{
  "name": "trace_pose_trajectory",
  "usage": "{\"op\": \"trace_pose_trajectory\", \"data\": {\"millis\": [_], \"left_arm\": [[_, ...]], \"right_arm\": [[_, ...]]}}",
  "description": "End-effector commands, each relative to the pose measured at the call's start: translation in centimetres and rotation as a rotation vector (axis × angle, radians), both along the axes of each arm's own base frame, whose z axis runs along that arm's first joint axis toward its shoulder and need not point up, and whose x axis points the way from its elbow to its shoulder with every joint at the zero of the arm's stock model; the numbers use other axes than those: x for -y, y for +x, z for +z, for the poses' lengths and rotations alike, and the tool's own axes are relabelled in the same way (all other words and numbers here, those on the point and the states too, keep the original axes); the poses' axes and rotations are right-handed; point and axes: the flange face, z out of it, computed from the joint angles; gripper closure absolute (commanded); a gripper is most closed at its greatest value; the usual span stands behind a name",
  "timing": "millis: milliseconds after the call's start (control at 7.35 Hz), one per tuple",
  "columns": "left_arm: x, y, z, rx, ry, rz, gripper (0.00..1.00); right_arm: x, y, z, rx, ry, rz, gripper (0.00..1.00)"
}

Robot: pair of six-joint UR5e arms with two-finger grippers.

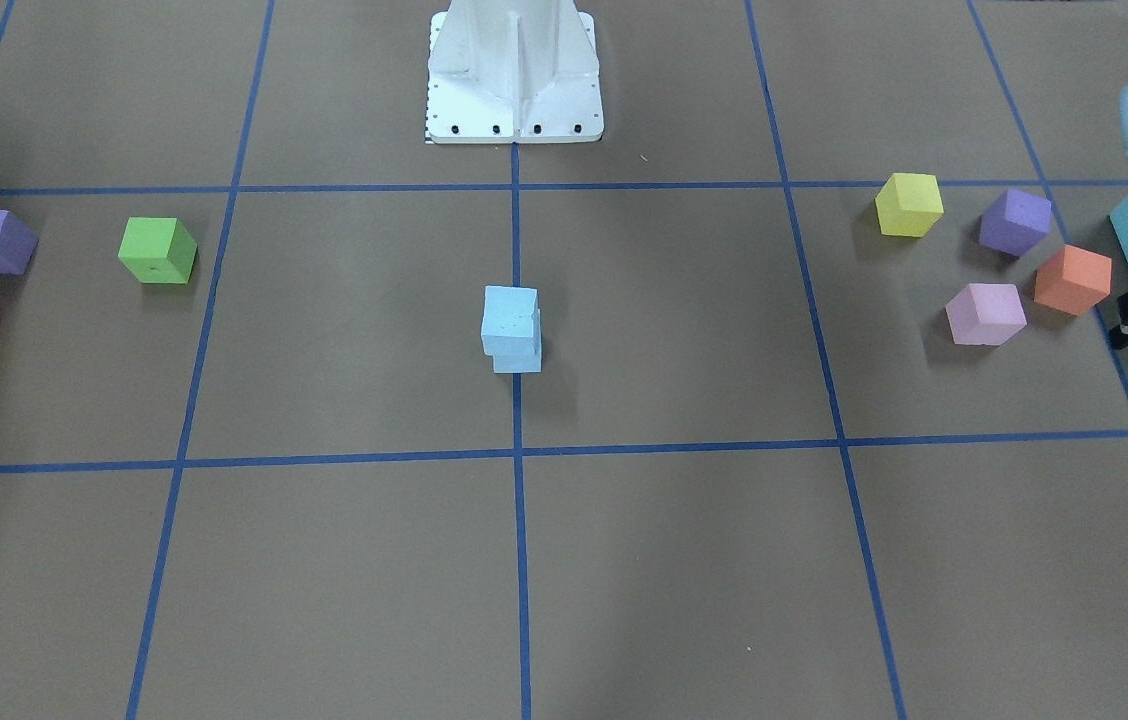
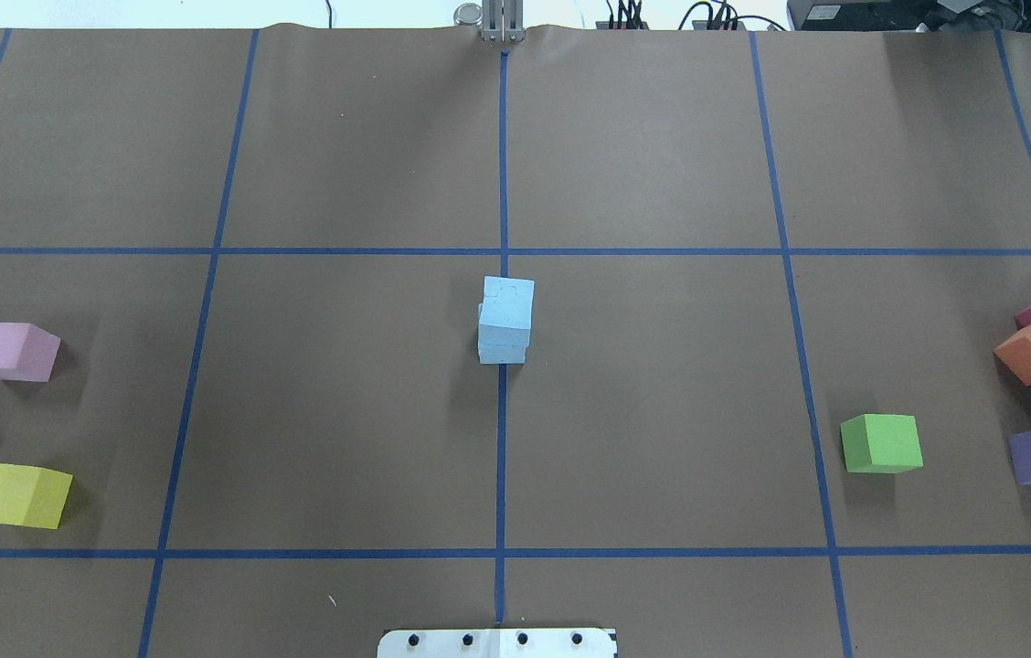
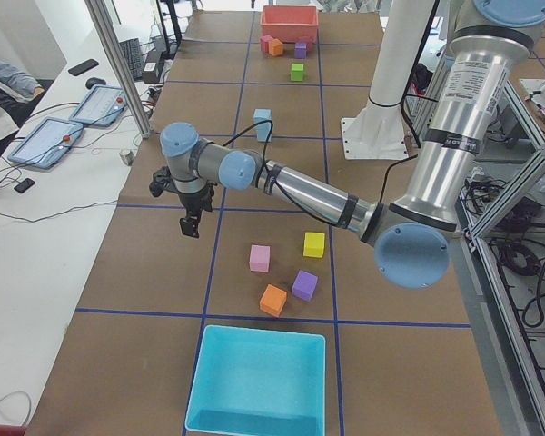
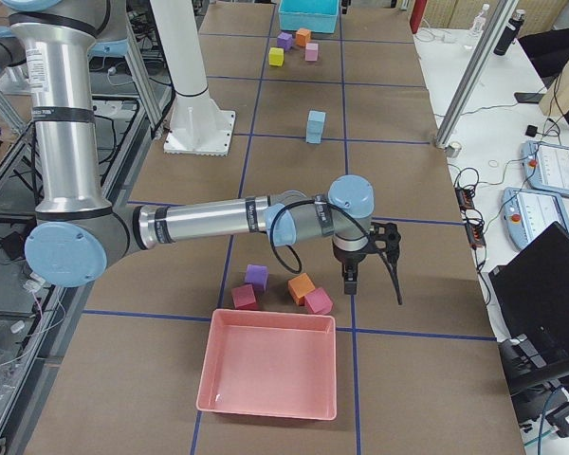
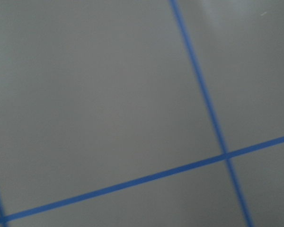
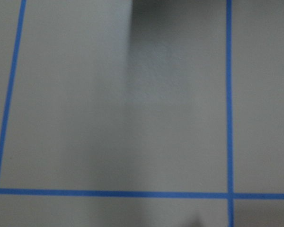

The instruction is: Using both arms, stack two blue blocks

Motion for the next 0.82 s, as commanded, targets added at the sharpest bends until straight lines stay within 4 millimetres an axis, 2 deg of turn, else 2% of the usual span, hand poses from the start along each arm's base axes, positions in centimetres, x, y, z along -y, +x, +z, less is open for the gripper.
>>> {"op": "trace_pose_trajectory", "data": {"millis": [0,136,272,408,680], "left_arm": [[-5.1,-3.6,7.6,0.018,-0.083,0.013,0.02],[-7.5,-4.6,10.1,0.005,-0.127,0.001,0.02],[-9.8,-4.8,10.9,-0.018,-0.139,0.001,0.02],[-10.9,-5.0,10.7,-0.020,-0.140,-0.003,0.02],[-11.3,-5.0,10.7,-0.020,-0.146,-0.008,0.02]], "right_arm": [[-6.7,0.8,1.8,-0.006,-0.040,0.002,0.00],[-8.4,0.8,2.1,-0.008,-0.051,0.003,0.00],[-8.7,0.8,2.3,-0.012,-0.057,0.000,0.00],[-9.2,0.8,2.7,-0.015,-0.066,0.001,0.00],[-9.4,0.8,3.0,-0.032,-0.069,0.001,0.00]]}}
